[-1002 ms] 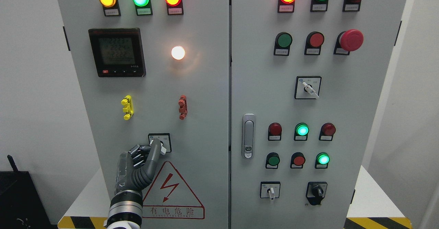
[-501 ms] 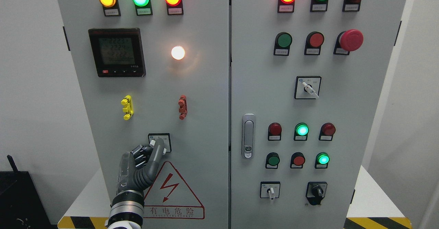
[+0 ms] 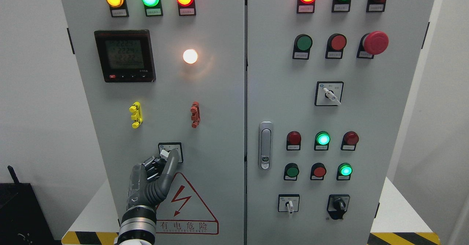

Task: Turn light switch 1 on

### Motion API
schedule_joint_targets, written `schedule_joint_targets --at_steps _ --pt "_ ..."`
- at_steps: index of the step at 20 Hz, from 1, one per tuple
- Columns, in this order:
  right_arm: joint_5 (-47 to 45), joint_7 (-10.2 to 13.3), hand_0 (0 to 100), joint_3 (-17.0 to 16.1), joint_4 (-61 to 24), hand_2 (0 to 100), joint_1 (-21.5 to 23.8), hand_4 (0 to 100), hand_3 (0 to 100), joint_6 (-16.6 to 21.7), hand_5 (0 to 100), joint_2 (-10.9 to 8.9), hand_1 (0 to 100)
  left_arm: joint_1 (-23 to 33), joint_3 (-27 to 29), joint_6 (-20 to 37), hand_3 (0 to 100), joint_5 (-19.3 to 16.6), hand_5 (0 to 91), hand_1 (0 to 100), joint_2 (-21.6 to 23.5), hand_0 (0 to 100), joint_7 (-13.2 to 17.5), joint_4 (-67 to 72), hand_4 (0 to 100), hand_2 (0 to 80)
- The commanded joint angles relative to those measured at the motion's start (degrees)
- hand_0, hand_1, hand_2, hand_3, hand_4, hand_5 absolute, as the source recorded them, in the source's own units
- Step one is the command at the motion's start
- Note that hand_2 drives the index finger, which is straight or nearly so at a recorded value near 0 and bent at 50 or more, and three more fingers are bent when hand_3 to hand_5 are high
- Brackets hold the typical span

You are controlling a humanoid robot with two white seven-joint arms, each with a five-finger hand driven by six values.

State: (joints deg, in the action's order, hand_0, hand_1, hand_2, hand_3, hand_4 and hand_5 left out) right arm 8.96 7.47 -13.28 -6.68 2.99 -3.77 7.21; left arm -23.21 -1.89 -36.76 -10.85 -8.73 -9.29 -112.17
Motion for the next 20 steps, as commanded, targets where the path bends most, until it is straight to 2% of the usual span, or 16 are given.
schedule_joint_targets --at_steps 1,11,13,15,18,20 --pt "0.0 0.0 30 0.0 0.0 0 -0.1 0 0 0.0 0 0.0 0 1.5 -1.1 0.5 86 -0.1 84.3 45 0.2 24 -0.1 -1.8 92 66.1" --pt "0.0 0.0 30 -0.1 0.0 0 0.0 0 0 0.0 0 0.0 0 6.7 -1.1 1.9 86 -0.3 84.5 46 0.8 24 -0.3 -5.5 92 66.3" --pt "0.0 0.0 30 0.0 0.0 0 0.0 0 0 0.0 0 0.0 0 9.9 -1.1 7.3 86 -0.5 84.5 45 1.4 24 -1.2 -5.7 92 66.3" --pt "0.0 0.0 30 0.0 0.0 0 0.0 0 0 0.0 0 0.0 0 15.2 -1.1 16.3 86 -0.6 84.5 45 2.1 25 -2.4 -5.8 93 66.4" --pt "0.0 0.0 30 0.0 0.0 0 0.0 0 0 0.0 0 0.0 0 23.7 -0.3 28.9 87 -0.7 84.7 44 3.2 25 -2.4 -5.7 93 66.6" --pt "0.0 0.0 30 0.0 0.0 0 0.0 0 0 0.0 0 0.0 0 29.2 0.7 33.7 87 -0.7 84.7 43 4.1 25 -2.4 -5.4 93 66.5"
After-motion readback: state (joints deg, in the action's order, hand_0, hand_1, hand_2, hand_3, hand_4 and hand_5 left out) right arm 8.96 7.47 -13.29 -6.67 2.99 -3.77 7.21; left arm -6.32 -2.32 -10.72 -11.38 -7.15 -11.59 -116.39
